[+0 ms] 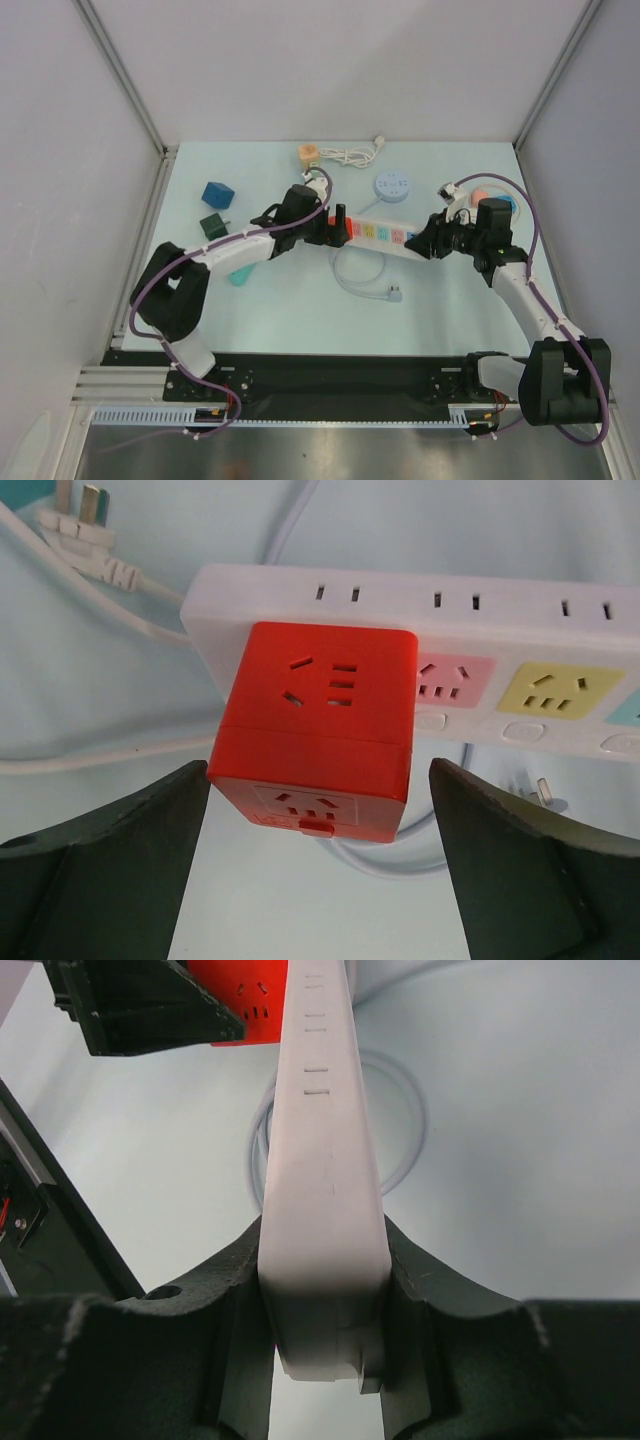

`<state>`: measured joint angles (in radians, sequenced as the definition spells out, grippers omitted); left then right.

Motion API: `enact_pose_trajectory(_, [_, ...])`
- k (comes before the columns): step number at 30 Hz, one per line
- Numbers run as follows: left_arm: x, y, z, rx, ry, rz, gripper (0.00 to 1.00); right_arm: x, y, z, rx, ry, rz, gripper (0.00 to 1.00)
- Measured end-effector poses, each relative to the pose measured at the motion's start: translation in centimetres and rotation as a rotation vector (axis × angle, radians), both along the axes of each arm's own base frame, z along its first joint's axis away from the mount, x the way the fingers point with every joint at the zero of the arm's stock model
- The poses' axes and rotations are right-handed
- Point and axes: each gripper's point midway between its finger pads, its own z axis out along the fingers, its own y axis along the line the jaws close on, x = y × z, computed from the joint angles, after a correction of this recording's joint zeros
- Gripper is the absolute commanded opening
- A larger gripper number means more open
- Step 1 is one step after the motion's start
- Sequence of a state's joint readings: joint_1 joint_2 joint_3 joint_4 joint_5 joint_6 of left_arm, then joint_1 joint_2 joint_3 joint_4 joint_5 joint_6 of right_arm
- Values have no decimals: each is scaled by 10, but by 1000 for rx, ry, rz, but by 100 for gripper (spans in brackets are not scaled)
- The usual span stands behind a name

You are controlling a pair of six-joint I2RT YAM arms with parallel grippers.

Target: Pull the plug off the socket

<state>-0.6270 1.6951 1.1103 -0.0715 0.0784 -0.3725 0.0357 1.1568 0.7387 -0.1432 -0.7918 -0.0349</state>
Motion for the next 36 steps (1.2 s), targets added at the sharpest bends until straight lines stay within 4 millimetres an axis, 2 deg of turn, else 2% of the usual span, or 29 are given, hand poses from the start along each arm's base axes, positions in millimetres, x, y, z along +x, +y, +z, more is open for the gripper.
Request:
enact_pose_trajectory(1, [-1, -1, -3, 5, 7, -2, 90, 0, 0, 0, 0, 0, 0, 0])
enact_pose_trajectory(5, [-1, -6, -12, 7, 27, -14, 60, 0, 0, 0, 1, 0, 1, 0])
enact_pose_trajectory(6, [0, -8, -12, 2, 30, -16, 49, 0, 0, 0, -1, 0, 0, 0])
enact_pose_trajectory(7, [1, -9, -11, -7, 33, -17, 24, 0, -1, 0, -2, 0, -3, 0])
enact_pose_trajectory(9, [3, -13, -11, -18, 34, -27, 0, 1, -3, -1, -2, 0, -9, 0])
enact_pose_trajectory(16, [4, -13, -10, -23, 4, -44, 0, 2, -4, -4, -21, 2, -12, 0])
enact_pose_trajectory(19, [-1, 0, -5, 14, -38, -39, 0, 0, 3, -11, -28, 26, 27, 28])
enact_pose_trajectory(24, [-7, 28, 14, 97, -141, -23, 0, -4, 22, -23, -44, 67, 132, 42])
enact_pose_trajectory(27, [-12, 34, 21, 120, -191, -43, 0, -9, 29, -37, -79, 100, 174, 54])
enact_pose_trajectory(28, [-14, 31, 24, 115, -207, -60, 0, -12, 29, -44, -95, 117, 182, 64])
enact_pose_trajectory(31, [-26, 14, 32, 106, -258, -137, 0, -16, 34, -55, -123, 131, 217, 78])
enact_pose_trajectory(36, [-50, -11, 31, 107, -282, -261, 0, -25, 45, -57, -141, 113, 280, 82])
